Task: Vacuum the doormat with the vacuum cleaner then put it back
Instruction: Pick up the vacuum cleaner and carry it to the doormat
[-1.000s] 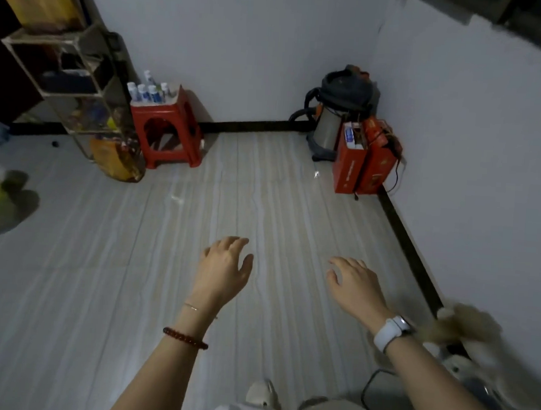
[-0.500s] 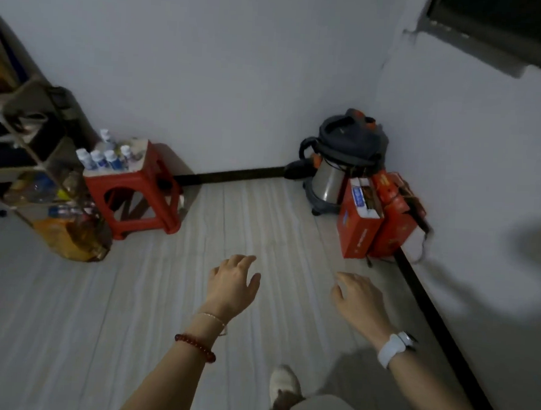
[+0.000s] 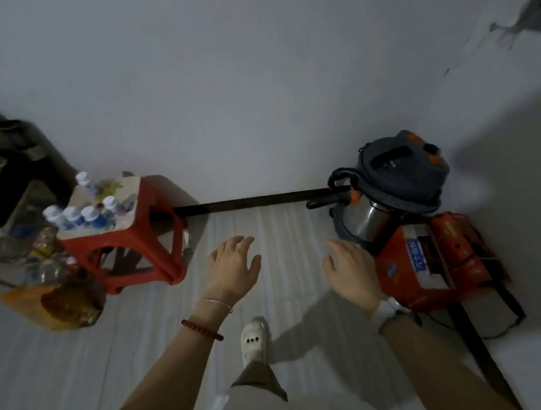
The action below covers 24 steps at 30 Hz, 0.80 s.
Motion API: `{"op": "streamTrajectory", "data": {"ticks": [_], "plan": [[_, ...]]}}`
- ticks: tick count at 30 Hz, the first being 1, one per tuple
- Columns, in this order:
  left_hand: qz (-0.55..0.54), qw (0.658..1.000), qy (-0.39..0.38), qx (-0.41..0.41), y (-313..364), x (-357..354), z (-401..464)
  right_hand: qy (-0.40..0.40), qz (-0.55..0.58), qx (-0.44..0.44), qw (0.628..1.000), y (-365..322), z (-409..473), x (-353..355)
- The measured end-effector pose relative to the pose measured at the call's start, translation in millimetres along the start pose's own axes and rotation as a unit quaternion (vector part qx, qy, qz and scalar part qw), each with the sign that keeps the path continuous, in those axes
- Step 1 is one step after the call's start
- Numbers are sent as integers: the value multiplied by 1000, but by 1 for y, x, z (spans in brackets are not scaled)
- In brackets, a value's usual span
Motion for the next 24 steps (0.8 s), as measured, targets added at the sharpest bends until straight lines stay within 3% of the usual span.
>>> {"op": "streamTrajectory", "data": {"ticks": [6, 8, 10, 17, 24], "plan": [[-13, 997, -12, -69, -1, 33, 170, -20, 44, -93, 995, -5, 124, 1], [-22, 993, 2, -112, 11, 35, 219, 3, 58, -122, 991, 6, 157, 5], [-36, 989, -34, -138, 30, 29, 265, 21, 74, -158, 984, 24, 186, 9], [-23, 969, -102, -222, 107, -6, 427, 56, 146, -285, 946, 116, 302, 6], [8, 940, -151, -305, 209, -32, 587, 116, 207, -414, 879, 219, 411, 26]]}}
Point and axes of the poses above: each hand's wrist, its own z-axis towards the middle knuckle, its own x-axis out of the back of the hand, y = z × x, the point moved 3 cm from there along z, towards the middle knuckle, and after that the axes turned 6 degrees about z, right-handed, at the moved point
